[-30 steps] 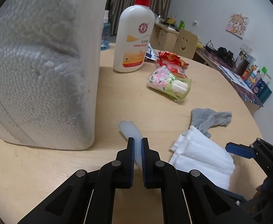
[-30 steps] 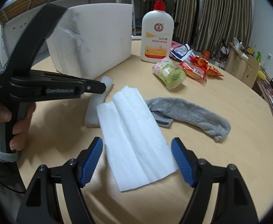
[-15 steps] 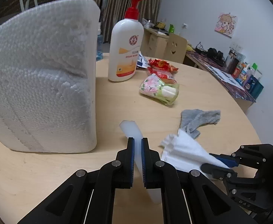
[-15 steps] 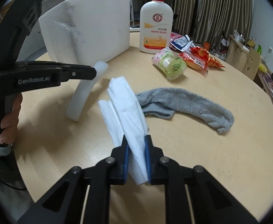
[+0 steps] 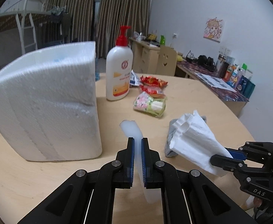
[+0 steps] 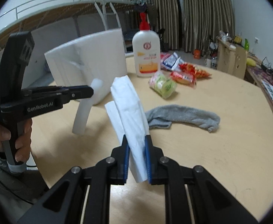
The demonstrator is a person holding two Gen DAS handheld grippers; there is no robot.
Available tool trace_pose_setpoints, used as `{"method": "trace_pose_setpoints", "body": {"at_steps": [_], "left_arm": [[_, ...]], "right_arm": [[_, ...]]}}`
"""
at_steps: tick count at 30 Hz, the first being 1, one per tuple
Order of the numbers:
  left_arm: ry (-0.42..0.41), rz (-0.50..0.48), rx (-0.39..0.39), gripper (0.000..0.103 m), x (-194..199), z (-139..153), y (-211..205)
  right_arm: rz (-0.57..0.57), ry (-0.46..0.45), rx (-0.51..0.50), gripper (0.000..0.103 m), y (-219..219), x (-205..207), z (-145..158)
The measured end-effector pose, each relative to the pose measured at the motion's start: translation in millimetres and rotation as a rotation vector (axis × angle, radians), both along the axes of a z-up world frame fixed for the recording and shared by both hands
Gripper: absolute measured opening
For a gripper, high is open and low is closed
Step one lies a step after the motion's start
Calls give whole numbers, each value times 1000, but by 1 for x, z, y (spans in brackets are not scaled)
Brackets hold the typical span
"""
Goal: Organize soft objects
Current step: 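Lift the plastic strip with the left tool while the right tool grasps the white paper towel, then carry the plastic strip and paper towel over the white foam box with both tools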
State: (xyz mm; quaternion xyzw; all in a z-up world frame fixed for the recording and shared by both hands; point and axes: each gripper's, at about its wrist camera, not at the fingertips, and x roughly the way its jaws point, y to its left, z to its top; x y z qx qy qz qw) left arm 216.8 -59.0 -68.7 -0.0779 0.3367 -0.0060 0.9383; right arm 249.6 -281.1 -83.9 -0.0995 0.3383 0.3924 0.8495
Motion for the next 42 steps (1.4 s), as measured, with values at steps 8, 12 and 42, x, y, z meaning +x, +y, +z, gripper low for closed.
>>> {"method": "trace_pose_setpoints", "body": {"at_steps": [8,12,42], "left_arm": [[-71,-16,25,7,-20,25,-1],[-107,-29,45,7,-30,37,-1],[-332,-48,138,7,-101,99,13]], "right_arm": [[-46,-50,68,19,-6,-13,20],[-62,-80,97,19,-10,-21,31],[-139,-256,235,19,-5,-63,71]]}}
